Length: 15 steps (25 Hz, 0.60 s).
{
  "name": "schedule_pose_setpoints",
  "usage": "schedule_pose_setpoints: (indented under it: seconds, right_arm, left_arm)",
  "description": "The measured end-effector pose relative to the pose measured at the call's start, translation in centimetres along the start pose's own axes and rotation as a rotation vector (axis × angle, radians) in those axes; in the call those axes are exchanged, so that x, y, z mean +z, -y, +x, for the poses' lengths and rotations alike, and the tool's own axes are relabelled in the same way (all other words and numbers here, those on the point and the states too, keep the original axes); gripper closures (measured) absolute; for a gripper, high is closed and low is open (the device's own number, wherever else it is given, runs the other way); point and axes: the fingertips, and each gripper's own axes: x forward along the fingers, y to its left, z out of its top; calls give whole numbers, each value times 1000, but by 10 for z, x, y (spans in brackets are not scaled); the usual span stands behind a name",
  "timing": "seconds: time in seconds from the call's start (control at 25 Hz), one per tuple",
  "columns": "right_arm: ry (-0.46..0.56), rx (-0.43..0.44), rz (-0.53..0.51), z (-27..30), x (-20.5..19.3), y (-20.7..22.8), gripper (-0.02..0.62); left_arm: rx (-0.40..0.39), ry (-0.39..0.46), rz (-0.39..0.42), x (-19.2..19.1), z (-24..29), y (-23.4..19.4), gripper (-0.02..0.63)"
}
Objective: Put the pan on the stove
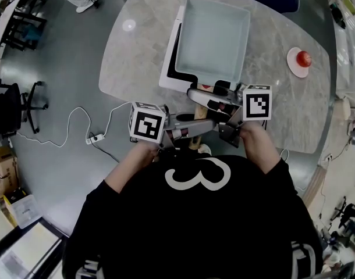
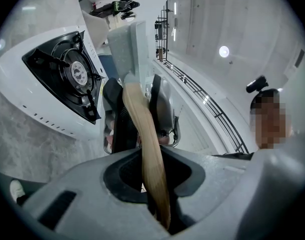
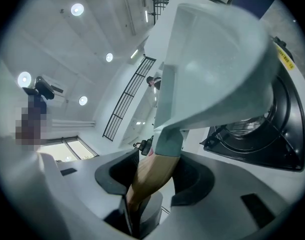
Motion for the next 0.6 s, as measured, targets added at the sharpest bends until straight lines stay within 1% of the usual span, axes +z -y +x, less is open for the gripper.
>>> schedule_pose_setpoints:
  seconds: [0.24, 0.36, 0.6]
  right_arm:
    - [-4, -6, 29, 5, -1, 13, 417]
    - [-6, 8, 25, 5, -1, 14, 417]
    - [0, 23, 52, 7, -3, 23, 417]
  left_arm:
    - [12, -1, -35, 3, -3, -10, 525]
    - [14, -3, -50, 2, -3, -13, 523]
    - [19, -8, -71, 1, -3, -20, 518]
